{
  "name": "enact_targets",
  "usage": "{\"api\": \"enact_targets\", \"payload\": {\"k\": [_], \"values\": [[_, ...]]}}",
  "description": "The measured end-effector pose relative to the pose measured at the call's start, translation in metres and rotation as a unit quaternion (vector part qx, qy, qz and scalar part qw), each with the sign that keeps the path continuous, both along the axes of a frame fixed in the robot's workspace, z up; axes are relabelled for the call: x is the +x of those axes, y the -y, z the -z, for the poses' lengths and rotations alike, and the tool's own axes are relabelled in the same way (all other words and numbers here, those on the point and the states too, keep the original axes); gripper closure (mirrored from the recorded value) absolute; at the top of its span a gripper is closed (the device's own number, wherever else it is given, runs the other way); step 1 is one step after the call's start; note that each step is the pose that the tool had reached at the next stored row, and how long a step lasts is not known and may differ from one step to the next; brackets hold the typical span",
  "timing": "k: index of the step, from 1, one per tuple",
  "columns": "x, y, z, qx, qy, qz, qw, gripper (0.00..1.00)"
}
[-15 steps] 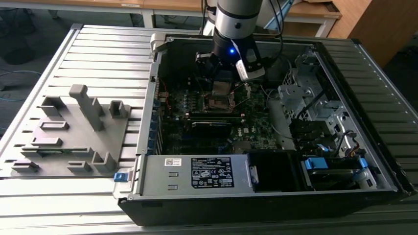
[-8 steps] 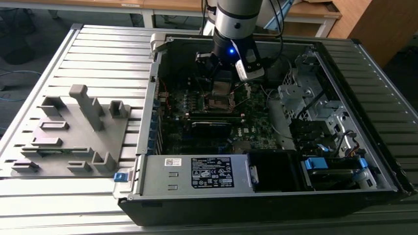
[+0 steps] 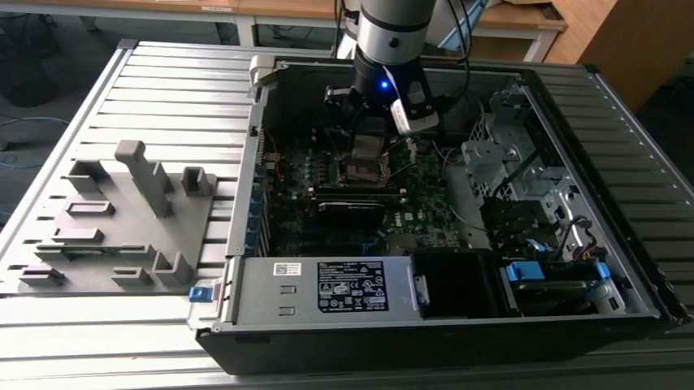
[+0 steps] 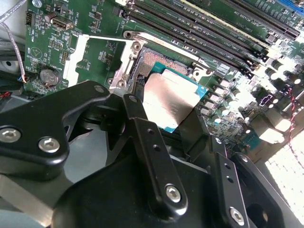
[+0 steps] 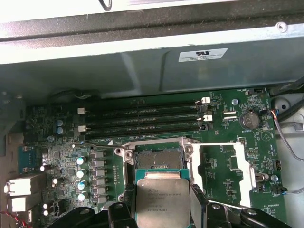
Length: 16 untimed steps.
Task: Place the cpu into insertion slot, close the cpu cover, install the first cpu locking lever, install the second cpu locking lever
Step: 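Place the cpu into insertion slot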
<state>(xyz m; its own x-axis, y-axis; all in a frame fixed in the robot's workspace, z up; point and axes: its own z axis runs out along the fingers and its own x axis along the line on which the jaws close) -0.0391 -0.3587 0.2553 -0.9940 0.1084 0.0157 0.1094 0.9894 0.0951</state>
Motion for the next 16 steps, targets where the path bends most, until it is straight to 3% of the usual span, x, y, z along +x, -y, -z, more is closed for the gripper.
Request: {"api": "enact_targets", "payload": {"k": [3, 8, 16], "values": [[0.0, 0.0, 0.0001, 0.0, 0.0, 0.008, 0.99997, 0.46], [0.0, 0.0, 0.0003, 0.0, 0.0, 0.038, 0.99929, 0.46], [0.0, 0.0, 0.0003, 0.0, 0.0, 0.041, 0.99915, 0.46]]}}
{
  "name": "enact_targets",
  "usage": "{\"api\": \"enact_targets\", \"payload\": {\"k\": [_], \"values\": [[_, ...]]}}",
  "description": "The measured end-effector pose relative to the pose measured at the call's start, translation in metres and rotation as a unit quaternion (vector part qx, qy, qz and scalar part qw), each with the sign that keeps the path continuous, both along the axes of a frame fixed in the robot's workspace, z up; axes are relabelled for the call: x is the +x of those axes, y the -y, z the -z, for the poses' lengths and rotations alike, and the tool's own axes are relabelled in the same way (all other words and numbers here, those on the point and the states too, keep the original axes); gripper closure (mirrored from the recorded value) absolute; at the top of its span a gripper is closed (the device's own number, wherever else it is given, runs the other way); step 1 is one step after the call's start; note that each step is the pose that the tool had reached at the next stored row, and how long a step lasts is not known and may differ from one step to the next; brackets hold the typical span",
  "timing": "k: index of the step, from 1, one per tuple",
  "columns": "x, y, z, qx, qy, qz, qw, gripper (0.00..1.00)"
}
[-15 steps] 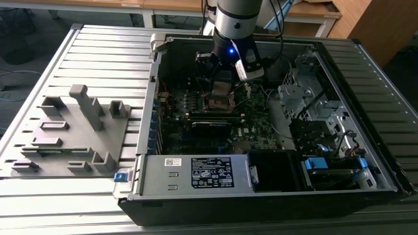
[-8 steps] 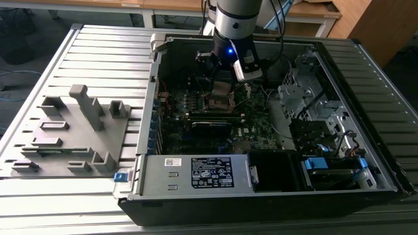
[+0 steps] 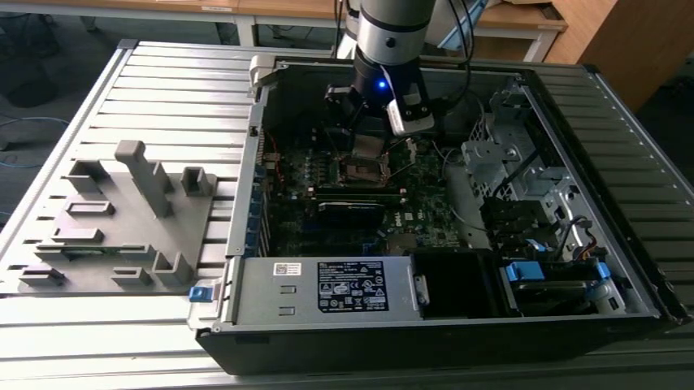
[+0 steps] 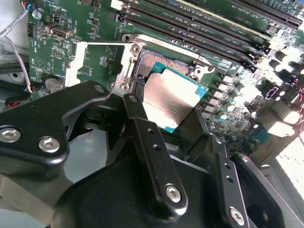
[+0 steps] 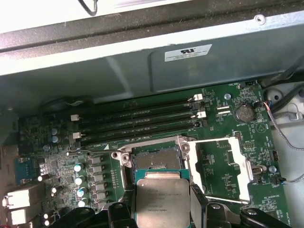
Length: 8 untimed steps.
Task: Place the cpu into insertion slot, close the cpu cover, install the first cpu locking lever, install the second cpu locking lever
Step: 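Place the cpu into insertion slot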
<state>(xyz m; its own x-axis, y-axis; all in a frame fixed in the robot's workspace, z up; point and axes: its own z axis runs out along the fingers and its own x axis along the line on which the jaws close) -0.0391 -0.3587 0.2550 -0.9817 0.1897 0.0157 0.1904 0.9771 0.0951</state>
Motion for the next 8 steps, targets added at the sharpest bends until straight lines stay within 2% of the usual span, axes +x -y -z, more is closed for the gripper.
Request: {"api": "enact_targets", "payload": {"k": [6, 8], "values": [[0.0, 0.0, 0.0001, 0.0, 0.0, 0.023, 0.99974, 0.46], [0.0, 0.0, 0.0, 0.0, 0.0, 0.023, 0.99973, 0.46]]}}
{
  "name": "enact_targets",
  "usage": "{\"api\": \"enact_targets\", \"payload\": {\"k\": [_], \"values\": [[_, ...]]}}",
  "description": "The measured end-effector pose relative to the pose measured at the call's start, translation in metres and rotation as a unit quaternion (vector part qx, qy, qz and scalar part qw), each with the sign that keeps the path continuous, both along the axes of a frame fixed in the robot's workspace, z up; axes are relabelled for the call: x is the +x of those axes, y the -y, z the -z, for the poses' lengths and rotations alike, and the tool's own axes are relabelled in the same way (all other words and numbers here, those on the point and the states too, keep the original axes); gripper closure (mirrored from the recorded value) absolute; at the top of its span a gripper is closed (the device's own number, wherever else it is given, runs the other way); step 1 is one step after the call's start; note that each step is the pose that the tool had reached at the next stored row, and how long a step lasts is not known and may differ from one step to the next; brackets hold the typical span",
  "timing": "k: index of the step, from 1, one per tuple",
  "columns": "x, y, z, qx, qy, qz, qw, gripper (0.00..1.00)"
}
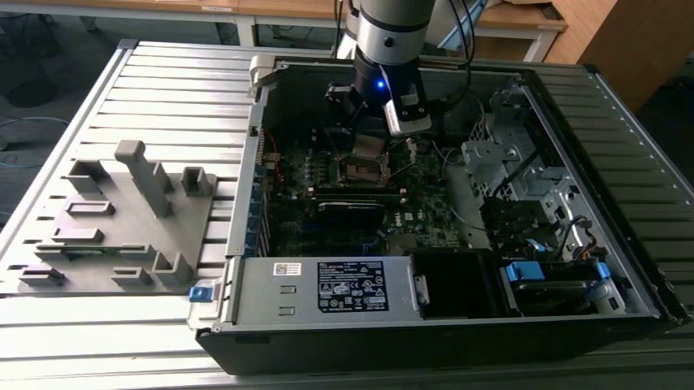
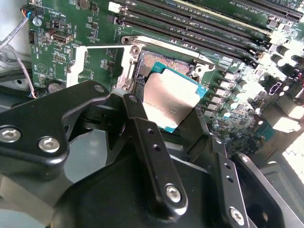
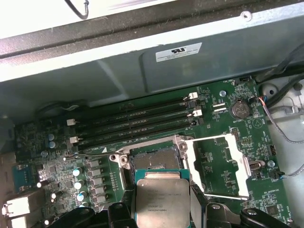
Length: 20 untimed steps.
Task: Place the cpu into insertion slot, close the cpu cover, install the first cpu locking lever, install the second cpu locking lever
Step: 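Place the cpu into insertion slot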
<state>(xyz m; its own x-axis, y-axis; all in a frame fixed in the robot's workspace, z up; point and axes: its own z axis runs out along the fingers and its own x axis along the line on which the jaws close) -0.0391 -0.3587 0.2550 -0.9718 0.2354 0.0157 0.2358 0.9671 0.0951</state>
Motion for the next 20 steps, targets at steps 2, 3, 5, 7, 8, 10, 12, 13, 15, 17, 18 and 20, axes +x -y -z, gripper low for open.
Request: {"api": "enact_targets", "payload": {"k": [2, 3, 5, 7, 8, 10, 12, 13, 15, 17, 18, 20], "values": [[0.0, 0.0, 0.0, 0.0, 0.0, 0.001, 1.0, 0.46], [0.0, 0.0, 0.0, 0.0, 0.0, 0.001, 1.0, 0.46], [0.0, 0.0, 0.0, 0.0, 0.0, 0.001, 1.0, 0.46], [0.0, 0.0, 0.0, 0.0, 0.0, 0.001, 1.0, 0.46], [0.0, 0.0, 0.0, 0.0, 0.0, 0.001, 1.0, 0.46], [0.0, 0.0, 0.0, 0.0, 0.0, 0.001, 1.0, 0.46], [0.0, 0.0, 0.0, 0.0, 0.0, 0.002, 1.0, 0.46], [0.0, 0.0, 0.0, 0.0, 0.0, 0.003, 1.0, 0.46], [0.0, 0.0, 0.0001, 0.0, 0.0, 0.007, 0.99998, 0.46], [0.0, 0.0, 0.0001, -0.0001, 0.0, 0.015, 0.99989, 0.46], [0.0, 0.0, 0.0001, -0.0001, 0.0, 0.02, 0.9998, 0.46], [0.0, 0.0, 0.0003, -0.0001, 0.0, 0.034, 0.99942, 0.46]]}}
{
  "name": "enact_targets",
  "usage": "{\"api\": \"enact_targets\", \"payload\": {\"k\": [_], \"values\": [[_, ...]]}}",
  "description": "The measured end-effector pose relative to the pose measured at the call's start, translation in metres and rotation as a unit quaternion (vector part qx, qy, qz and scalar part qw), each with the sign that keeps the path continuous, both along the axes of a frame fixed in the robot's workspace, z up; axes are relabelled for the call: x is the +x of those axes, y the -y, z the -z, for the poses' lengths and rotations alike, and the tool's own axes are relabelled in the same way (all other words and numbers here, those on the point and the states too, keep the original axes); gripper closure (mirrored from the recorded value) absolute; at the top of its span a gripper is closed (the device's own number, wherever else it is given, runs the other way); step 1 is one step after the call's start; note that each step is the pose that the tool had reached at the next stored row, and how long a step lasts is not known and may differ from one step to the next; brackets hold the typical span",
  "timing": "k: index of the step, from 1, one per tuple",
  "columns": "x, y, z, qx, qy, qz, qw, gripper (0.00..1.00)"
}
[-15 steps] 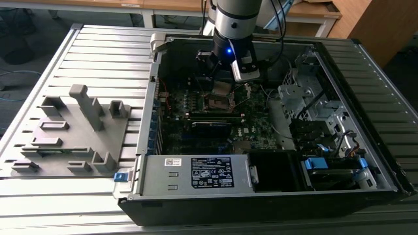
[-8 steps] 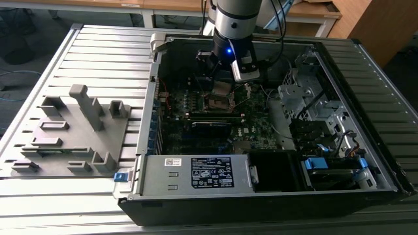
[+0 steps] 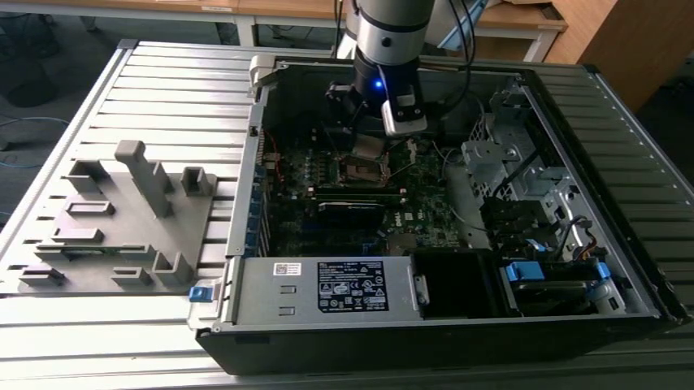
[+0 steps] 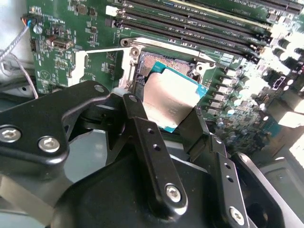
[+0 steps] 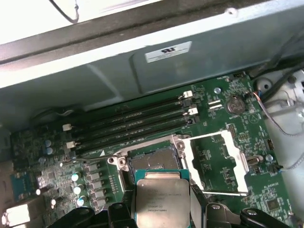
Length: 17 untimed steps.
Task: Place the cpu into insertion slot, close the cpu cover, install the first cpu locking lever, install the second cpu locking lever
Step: 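Place the cpu into insertion slot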
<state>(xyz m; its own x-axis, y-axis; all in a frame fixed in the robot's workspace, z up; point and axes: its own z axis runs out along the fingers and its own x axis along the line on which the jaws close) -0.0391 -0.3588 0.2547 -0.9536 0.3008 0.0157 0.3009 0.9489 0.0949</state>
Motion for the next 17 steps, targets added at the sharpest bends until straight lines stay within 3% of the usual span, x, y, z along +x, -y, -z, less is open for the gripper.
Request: {"api": "enact_targets", "payload": {"k": [5, 9, 13, 17], "values": [[0.0, 0.0, 0.0005, 0.0001, 0.0, 0.042, 0.99911, 0.46], [0.0, 0.0, 0.0009, 0.0001, 0.0, 0.078, 0.99698, 0.46], [0.0, 0.0, 0.0012, 0.0001, 0.0, 0.113, 0.99355, 0.46], [0.0, 0.0, 0.0017, 0.0, 0.0001, 0.15, 0.98871, 0.46]]}}
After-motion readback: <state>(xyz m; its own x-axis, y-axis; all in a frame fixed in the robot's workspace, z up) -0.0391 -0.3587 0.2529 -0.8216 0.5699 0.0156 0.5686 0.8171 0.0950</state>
